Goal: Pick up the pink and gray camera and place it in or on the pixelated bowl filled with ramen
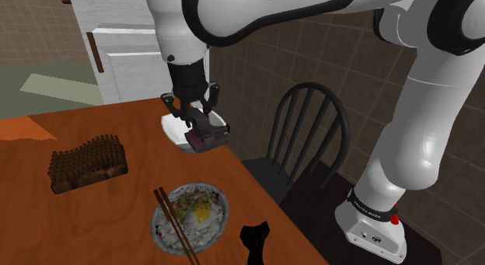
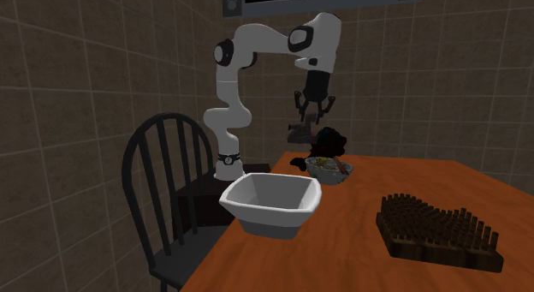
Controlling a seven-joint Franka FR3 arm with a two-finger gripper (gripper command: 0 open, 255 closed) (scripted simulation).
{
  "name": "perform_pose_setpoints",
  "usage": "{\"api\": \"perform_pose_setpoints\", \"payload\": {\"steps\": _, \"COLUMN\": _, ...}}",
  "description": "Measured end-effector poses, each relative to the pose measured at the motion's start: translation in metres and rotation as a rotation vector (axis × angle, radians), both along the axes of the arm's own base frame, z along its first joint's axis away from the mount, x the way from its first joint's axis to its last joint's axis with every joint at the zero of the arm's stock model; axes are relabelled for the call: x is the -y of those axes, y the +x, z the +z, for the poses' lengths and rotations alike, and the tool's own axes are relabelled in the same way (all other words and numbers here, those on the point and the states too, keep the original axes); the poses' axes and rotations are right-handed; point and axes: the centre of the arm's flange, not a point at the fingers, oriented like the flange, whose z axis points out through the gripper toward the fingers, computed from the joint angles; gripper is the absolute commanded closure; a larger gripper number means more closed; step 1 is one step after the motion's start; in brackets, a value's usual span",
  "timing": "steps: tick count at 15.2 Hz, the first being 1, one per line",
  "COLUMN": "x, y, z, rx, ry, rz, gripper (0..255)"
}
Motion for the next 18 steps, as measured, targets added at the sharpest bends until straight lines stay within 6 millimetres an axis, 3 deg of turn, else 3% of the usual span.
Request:
{"api": "perform_pose_setpoints", "payload": {"steps": 11, "x": -0.118, "y": -0.076, "z": 0.020, "rx": 0.000, "ry": 0.000, "rz": 0.000, "gripper": 255}}
{"api": "perform_pose_setpoints", "payload": {"steps": 13, "x": -0.128, "y": -0.084, "z": 0.017, "rx": 0.000, "ry": 0.000, "rz": 0.000, "gripper": 255}}
{"api": "perform_pose_setpoints", "payload": {"steps": 18, "x": -0.130, "y": -0.084, "z": -0.009, "rx": 0.000, "ry": -0.001, "rz": -0.002, "gripper": 255}}
